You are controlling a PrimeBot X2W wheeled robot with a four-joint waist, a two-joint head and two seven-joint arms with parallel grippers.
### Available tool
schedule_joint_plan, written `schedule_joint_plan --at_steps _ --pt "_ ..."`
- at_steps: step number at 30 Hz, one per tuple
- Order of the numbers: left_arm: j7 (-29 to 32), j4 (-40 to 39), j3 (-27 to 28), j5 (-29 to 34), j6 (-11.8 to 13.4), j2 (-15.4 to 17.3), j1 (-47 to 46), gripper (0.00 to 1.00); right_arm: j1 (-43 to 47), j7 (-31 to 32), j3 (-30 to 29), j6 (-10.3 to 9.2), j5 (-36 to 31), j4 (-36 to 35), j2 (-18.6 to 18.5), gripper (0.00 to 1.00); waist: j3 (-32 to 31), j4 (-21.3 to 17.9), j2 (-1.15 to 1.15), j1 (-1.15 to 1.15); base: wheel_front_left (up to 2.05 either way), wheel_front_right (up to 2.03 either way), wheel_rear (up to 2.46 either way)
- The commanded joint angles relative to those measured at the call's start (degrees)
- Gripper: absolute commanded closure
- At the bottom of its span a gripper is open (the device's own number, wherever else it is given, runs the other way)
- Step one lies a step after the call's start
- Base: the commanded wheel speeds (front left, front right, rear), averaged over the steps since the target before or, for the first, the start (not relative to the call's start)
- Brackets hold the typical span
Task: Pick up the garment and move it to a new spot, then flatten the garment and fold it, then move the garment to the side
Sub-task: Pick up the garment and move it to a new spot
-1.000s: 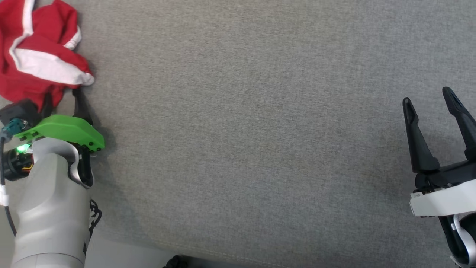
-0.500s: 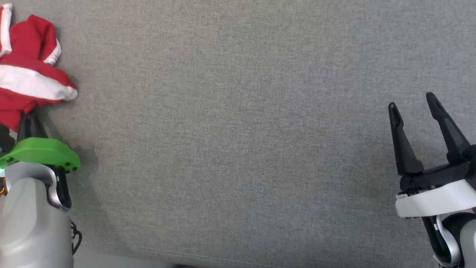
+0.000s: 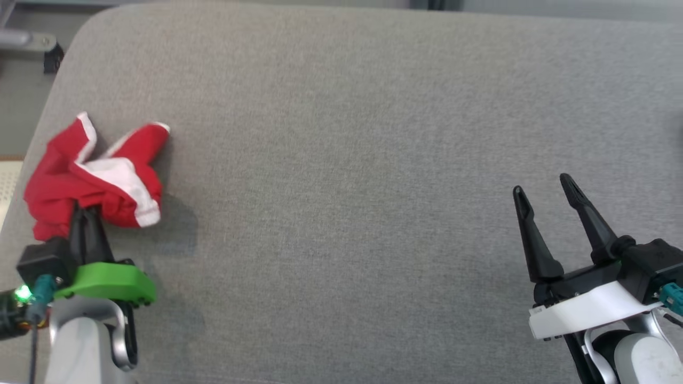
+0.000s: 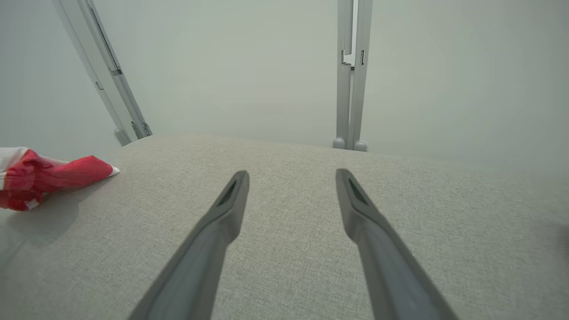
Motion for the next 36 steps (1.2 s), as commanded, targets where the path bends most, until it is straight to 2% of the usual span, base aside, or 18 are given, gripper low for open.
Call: schedule_joint_plan --at_steps 1,7,13,19,23,26,27,28,29,36 --pt "0.62 -1.55 -1.00 0.73 -0.46 -0.39 1.68 1.00 0.96 -0.50 0.04 -0.07 0.10 0.18 0.34 0.00 -5.04 -3.84 0.00 0.00 0.00 0.00 0.00" --pt "4.71 -7.96 -7.54 1.78 -2.96 -2.20 4.22 1.00 1.26 -1.18 0.68 -0.08 0.05 0.20 0.89 0.00 -4.99 -10.01 0.00 0.00 0.00 0.00 0.00" --pt "7.96 -10.97 -15.61 2.02 -5.11 -3.57 0.66 1.00 -0.05 -2.51 1.04 -0.07 0.70 0.74 1.87 0.00 -1.42 -18.51 0.00 0.00 0.00 0.00 0.00" --pt "9.61 -9.06 -28.31 0.94 -7.00 -4.00 -4.30 1.00 -0.17 -5.02 0.71 -0.07 1.66 2.88 3.82 0.00 3.46 -26.32 0.00 0.00 0.00 0.00 0.00" --pt "10.88 -6.38 -36.56 -2.46 -6.38 -3.87 -5.74 1.00 -0.98 -6.59 1.27 -0.07 2.17 4.44 4.68 0.00 5.94 -29.55 0.00 0.00 0.00 0.00 0.00" --pt "11.43 -3.25 -40.60 -3.84 -5.50 -3.90 -6.29 1.00 -1.41 -7.77 1.03 -0.07 2.42 5.65 5.05 0.00 7.07 -29.89 0.00 0.00 0.00 0.00 0.00" --pt "11.17 -2.65 -41.37 -4.32 -5.38 -3.92 -6.38 0.74 -1.49 -8.05 0.82 -0.07 2.37 5.93 5.13 0.00 7.21 -29.63 0.00 0.00 0.00 0.00 0.00" --pt "10.62 -1.97 -42.37 -4.42 -5.06 -3.93 -6.51 0.05 -1.67 -8.26 0.60 -0.07 2.33 6.28 5.23 0.00 7.19 -29.15 0.00 0.00 0.00 0.00 0.00" --pt "10.20 -1.49 -43.00 -4.32 -4.99 -3.92 -6.53 0.00 -1.82 -8.41 0.49 -0.07 2.28 6.55 5.30 0.00 7.04 -28.60 0.00 0.00 0.00 0.00 0.00" --pt "4.39 -3.67 -44.95 -3.96 -3.65 -3.76 -4.38 0.00 -1.94 -8.23 -0.31 -0.08 1.26 7.18 4.17 0.00 3.07 -21.88 0.00 0.00 0.00 0.00 0.00"
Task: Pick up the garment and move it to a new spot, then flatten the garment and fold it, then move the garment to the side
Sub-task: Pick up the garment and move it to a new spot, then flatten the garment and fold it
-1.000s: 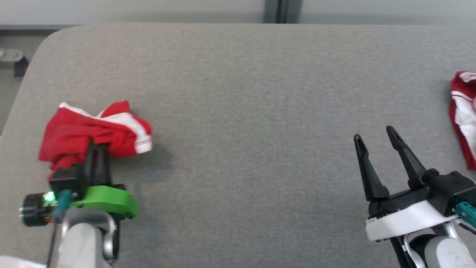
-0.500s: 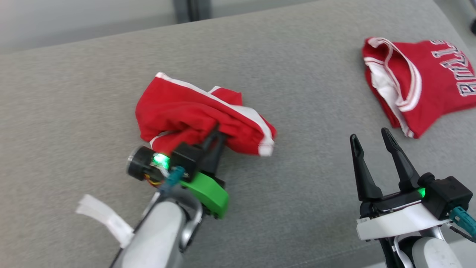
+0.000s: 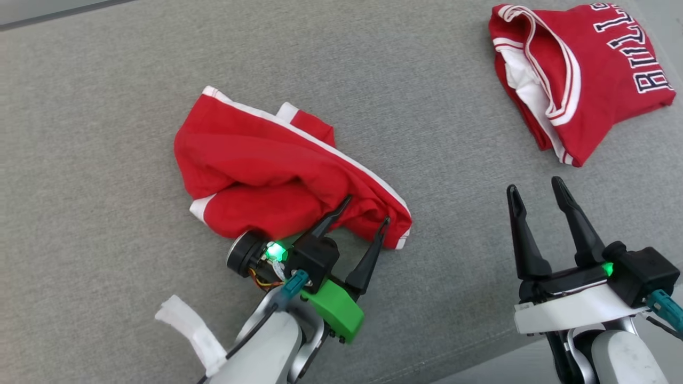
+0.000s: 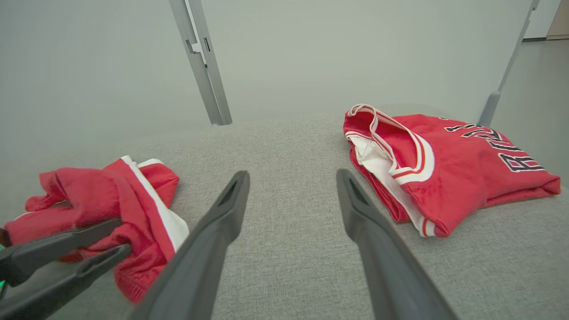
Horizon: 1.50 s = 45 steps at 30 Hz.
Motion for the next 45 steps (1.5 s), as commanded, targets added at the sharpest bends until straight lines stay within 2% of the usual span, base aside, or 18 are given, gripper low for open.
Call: schedule_joint_plan --at_steps 1,5,7,14,17,20,26,36,45 --pt "-0.80 -0.99 0.27 -0.03 0.67 0.65 1.42 0.00 -0.23 0.22 -0.35 -0.07 -0.50 -0.04 -0.64 0.00 -3.38 4.39 0.00 0.00 0.00 0.00 0.00" --pt "-2.21 -5.22 2.01 -1.22 2.58 1.68 4.44 0.00 1.37 1.82 -1.22 -0.07 -0.97 -1.05 -1.24 0.00 -6.82 8.87 0.00 0.00 0.00 0.00 0.00" --pt "-2.68 -7.51 3.96 -1.79 4.55 2.63 6.15 0.00 1.83 2.71 -1.33 -0.07 -1.11 -1.81 -1.53 0.00 -8.03 10.54 0.00 0.00 0.00 0.00 0.00" --pt "-4.13 -13.65 14.48 -4.26 12.09 7.12 10.69 0.00 4.10 5.36 -2.68 -0.06 -1.51 -4.18 -2.18 0.00 -11.41 14.96 0.00 0.00 0.00 0.00 0.00" --pt "-4.42 -14.66 18.59 -5.13 13.76 9.61 12.70 0.00 5.16 6.37 -2.91 -0.06 -1.46 -4.93 -2.09 0.00 -12.79 15.87 0.00 0.00 0.00 0.00 0.00" --pt "-4.61 -14.79 20.60 -6.15 13.70 11.40 14.70 0.00 6.02 7.18 -2.64 -0.06 -1.07 -5.14 -2.36 0.00 -13.93 15.76 0.00 0.00 0.00 0.00 0.00" --pt "-4.46 -15.22 21.48 -7.01 13.74 12.87 17.95 0.00 8.00 8.14 -2.68 -0.07 -0.94 -5.03 -2.39 0.00 -15.83 14.48 0.00 0.00 0.00 0.00 0.00" --pt "-3.02 -16.15 20.60 -7.71 14.51 13.05 22.11 0.00 10.77 8.93 -3.23 -0.06 -0.60 -5.63 -1.92 0.00 -18.08 13.11 0.00 0.00 0.00 0.00 0.00" --pt "-2.88 -16.05 20.28 -7.61 14.76 13.49 21.60 0.00 10.83 9.16 -3.46 -0.06 -1.04 -6.33 -1.60 0.00 -17.73 13.41 0.00 0.00 0.00 0.00 0.00"
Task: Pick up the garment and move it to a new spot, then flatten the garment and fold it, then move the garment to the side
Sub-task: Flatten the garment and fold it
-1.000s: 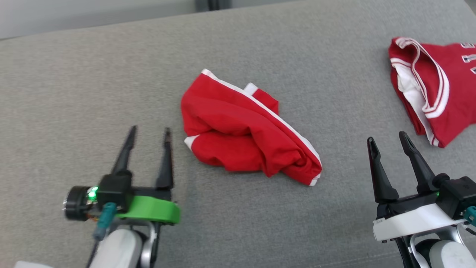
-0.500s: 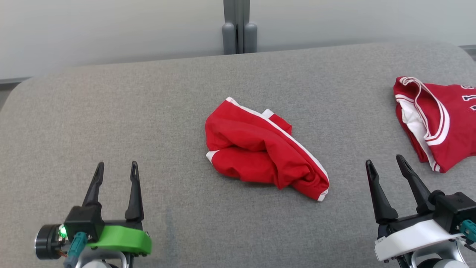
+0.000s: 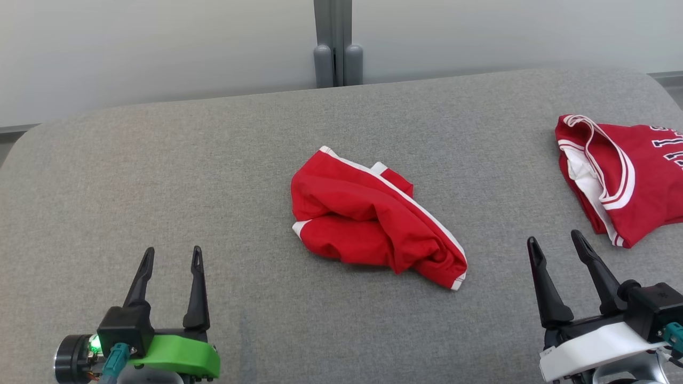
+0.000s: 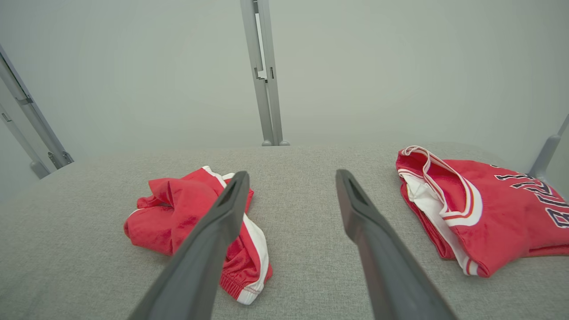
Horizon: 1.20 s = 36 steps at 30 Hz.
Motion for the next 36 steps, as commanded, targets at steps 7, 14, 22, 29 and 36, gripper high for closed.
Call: schedule_joint_plan --at_steps 7,14,22,29,36 --pt "-0.29 0.40 -0.27 0.04 0.12 0.58 -1.38 0.00 -0.05 -0.11 0.04 -0.06 0.01 -0.26 0.18 0.00 0.52 0.22 0.00 0.00 0.00 0.00 0.00" --pt "2.70 -0.77 -2.43 0.08 -2.81 -0.23 -9.69 0.00 -2.26 -0.08 0.44 -0.06 -0.22 -1.08 -0.10 0.00 4.53 -0.37 0.00 0.00 0.00 0.00 0.00" --pt "11.02 8.17 -6.94 -0.44 -8.73 -3.61 -28.33 0.00 -7.78 -1.98 1.82 -0.06 0.31 -0.76 -0.37 0.00 13.46 -5.06 0.00 0.00 0.00 0.00 0.00" --pt "15.68 29.84 -9.13 -1.59 -14.49 -5.40 -41.27 0.00 -10.83 -4.77 3.42 -0.06 1.20 2.95 0.66 0.00 19.19 -10.02 0.00 0.00 0.00 0.00 0.00" --pt "21.77 44.75 -10.93 -2.76 -17.00 -5.64 -46.04 0.77 -11.97 -6.20 3.43 -0.06 1.30 5.14 1.03 0.00 19.72 -10.82 0.00 0.00 0.00 0.00 0.00"
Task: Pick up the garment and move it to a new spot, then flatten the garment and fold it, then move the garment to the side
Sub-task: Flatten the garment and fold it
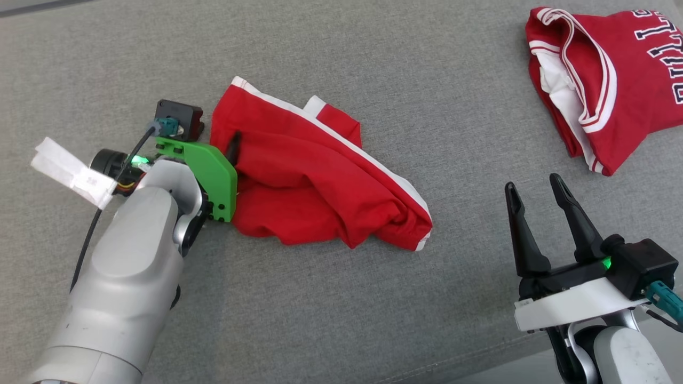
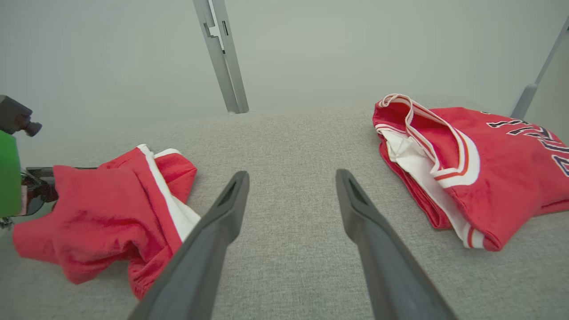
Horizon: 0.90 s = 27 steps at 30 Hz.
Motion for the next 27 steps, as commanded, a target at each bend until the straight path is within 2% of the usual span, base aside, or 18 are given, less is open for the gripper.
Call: schedule_joint_plan --at_steps 1,6,8,11,15,23,27 --pt "1.18 2.03 -0.98 0.23 -0.55 0.16 -0.39 1.00 -0.89 -0.40 -0.28 -0.07 0.02 0.28 0.18 0.00 1.01 -1.06 0.00 0.00 0.00 0.00 0.00" --pt "-1.74 3.45 -2.54 0.91 -1.06 0.34 -1.42 1.00 -0.78 -0.50 -0.76 -0.06 -0.53 0.67 0.41 0.00 -0.10 0.57 0.00 0.00 0.00 0.00 0.00" --pt "-4.46 2.36 -2.54 1.35 -0.19 0.43 -1.88 1.00 -0.78 -0.51 -1.03 -0.06 -0.57 0.66 0.34 0.00 -0.62 1.53 0.00 0.00 0.00 0.00 0.00" --pt "-8.15 -1.00 -2.07 0.95 0.48 0.08 -0.12 1.00 -0.09 -0.08 -1.81 -0.06 -0.76 0.56 0.16 0.00 -1.70 3.46 0.00 0.00 0.00 0.00 0.00" --pt "-10.16 -7.98 -1.66 0.15 1.81 1.72 5.82 1.00 0.89 0.53 -2.96 -0.06 -1.12 0.11 0.14 0.00 -3.43 6.29 0.00 0.00 0.00 0.00 0.00" --pt "-7.33 -28.97 1.18 -3.69 8.84 7.07 27.55 1.00 3.26 2.22 -4.44 -0.06 -1.35 -1.25 0.43 0.00 -7.21 10.04 0.00 0.00 0.00 0.00 0.00" --pt "-5.66 -35.98 1.34 -5.75 11.29 7.31 36.05 1.00 4.30 3.03 -4.58 -0.07 -1.47 -2.19 0.30 0.00 -8.31 10.82 0.00 0.00 0.00 0.00 0.00"
